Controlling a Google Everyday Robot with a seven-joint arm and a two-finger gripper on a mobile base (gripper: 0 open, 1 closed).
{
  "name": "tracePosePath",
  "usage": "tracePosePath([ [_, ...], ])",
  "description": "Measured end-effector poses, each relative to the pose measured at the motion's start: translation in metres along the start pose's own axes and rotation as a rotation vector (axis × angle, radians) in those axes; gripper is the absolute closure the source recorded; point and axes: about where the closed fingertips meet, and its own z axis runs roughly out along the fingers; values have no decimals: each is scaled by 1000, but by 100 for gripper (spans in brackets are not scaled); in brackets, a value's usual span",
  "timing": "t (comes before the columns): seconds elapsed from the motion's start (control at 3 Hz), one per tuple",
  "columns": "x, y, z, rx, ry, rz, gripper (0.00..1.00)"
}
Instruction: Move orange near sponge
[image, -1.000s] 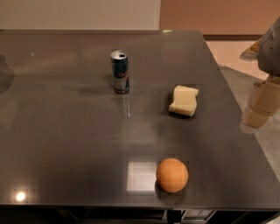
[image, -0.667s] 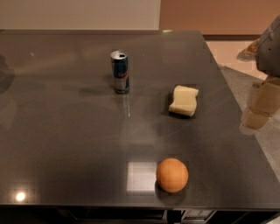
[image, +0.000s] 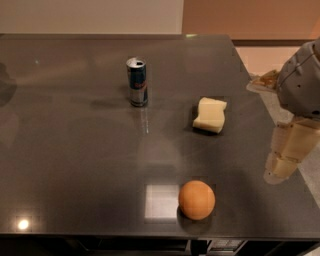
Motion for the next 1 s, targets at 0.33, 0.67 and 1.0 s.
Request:
tracePosePath([
  [0.33, -15, 25, 23, -57, -67, -62, 0],
  [0.67, -25, 44, 52, -105, -92, -122, 0],
  [1.0, -32, 61, 77, -148, -106, -168, 0],
])
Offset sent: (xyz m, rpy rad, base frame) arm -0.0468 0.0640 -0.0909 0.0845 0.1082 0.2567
